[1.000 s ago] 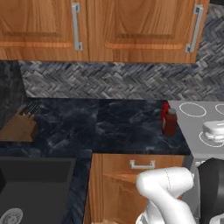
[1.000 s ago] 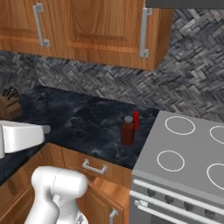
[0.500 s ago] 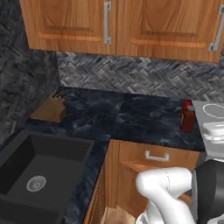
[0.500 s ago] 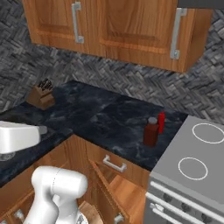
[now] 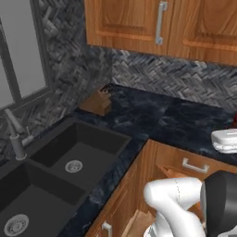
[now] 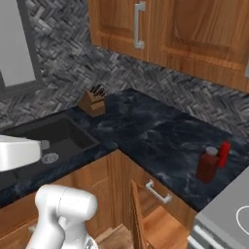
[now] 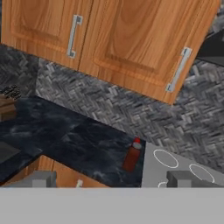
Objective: Collect the paprika, ketchup, and shaker from the cabinet and place them next to the stove.
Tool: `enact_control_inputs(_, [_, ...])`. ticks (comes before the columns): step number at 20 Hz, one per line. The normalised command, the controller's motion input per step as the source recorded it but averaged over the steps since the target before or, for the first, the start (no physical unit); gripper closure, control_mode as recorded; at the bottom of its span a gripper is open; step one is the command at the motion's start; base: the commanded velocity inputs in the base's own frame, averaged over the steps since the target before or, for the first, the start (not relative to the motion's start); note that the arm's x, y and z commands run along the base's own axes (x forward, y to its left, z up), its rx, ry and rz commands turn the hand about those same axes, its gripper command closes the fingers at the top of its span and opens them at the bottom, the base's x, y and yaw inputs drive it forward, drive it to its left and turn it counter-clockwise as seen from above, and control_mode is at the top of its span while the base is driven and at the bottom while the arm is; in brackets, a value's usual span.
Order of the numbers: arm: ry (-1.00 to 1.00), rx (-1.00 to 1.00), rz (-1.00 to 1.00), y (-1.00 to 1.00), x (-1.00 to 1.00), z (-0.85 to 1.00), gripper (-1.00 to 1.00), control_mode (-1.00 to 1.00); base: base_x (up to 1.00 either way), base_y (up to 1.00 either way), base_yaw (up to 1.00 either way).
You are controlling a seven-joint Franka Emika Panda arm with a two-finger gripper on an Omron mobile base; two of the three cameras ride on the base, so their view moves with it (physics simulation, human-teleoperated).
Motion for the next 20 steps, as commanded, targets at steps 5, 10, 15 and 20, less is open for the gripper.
enact_control_inputs(5, [0.0, 0.0, 0.0, 0.0, 0.0, 0.0, -1.0, 1.0, -0.22, 0.26, 0.47])
enact_control_inputs(10, [0.0, 0.0, 0.0, 0.0, 0.0, 0.0, -1.0, 1.0, -0.13, 0.37, 0.48])
enact_control_inputs(15, [0.0, 0.0, 0.0, 0.0, 0.0, 0.0, -1.0, 1.0, 0.0, 0.4, 0.54])
enact_control_inputs(20, [0.0, 0.0, 0.0, 0.0, 0.0, 0.0, -1.0, 1.0, -0.04, 0.42, 0.54])
